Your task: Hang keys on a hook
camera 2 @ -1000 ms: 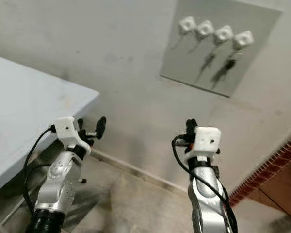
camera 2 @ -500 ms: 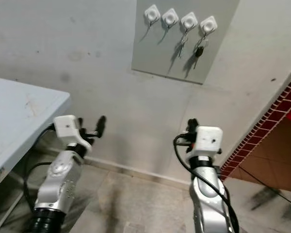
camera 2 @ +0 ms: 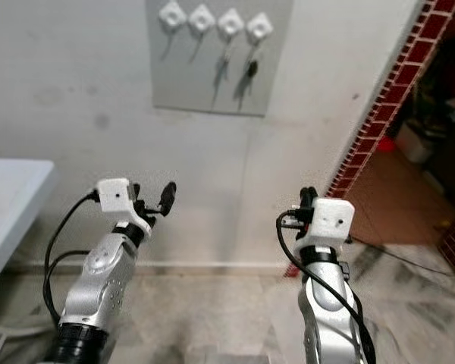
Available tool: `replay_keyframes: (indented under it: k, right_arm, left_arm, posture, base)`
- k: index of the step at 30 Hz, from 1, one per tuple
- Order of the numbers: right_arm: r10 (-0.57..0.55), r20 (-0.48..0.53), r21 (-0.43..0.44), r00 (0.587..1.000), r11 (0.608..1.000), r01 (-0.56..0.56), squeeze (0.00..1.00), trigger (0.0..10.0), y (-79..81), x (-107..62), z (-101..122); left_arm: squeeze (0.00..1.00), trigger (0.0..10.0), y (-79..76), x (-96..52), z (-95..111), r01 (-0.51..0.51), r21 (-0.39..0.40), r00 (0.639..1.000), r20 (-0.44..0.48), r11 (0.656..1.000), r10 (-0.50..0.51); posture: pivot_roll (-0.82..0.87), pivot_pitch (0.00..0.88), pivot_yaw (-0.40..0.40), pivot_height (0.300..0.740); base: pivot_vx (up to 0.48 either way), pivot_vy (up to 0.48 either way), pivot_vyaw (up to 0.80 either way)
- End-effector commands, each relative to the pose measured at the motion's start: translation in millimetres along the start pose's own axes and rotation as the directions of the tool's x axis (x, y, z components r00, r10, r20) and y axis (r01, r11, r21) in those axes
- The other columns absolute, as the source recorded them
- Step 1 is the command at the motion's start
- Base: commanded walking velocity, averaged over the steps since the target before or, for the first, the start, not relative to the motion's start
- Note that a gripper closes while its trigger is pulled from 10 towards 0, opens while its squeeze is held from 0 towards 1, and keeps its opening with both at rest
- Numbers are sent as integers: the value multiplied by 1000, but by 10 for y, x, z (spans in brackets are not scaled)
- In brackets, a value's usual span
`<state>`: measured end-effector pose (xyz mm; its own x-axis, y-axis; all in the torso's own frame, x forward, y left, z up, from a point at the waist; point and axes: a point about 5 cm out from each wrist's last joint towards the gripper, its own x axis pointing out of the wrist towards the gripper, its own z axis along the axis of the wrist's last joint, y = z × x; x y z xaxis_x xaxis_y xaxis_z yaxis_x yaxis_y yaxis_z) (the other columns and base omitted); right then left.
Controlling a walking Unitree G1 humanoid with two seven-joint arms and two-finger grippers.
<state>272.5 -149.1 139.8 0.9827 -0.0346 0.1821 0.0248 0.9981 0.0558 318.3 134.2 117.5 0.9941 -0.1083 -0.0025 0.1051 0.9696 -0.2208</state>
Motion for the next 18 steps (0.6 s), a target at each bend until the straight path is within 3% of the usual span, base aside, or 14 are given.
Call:
replay_keyframes:
  k: [1,18]
  right_arm:
    - [-23,23,-9,999,1000,23,0,10000,-84,4,56]
    - [-5,45,-3,999,1000,5,0,10000,-71,-14,85]
  left_arm:
    - [0,10000,-87,14,0,21,-4,1000,-5,1000,-21]
    - [0,10000,-101,27,20,40,-1,999,-9,999,-40]
  posture:
    - [-30,29,-50,740]
    - [-34,18,-47,740]
  base:
    - [0,0,0]
    - [0,0,0]
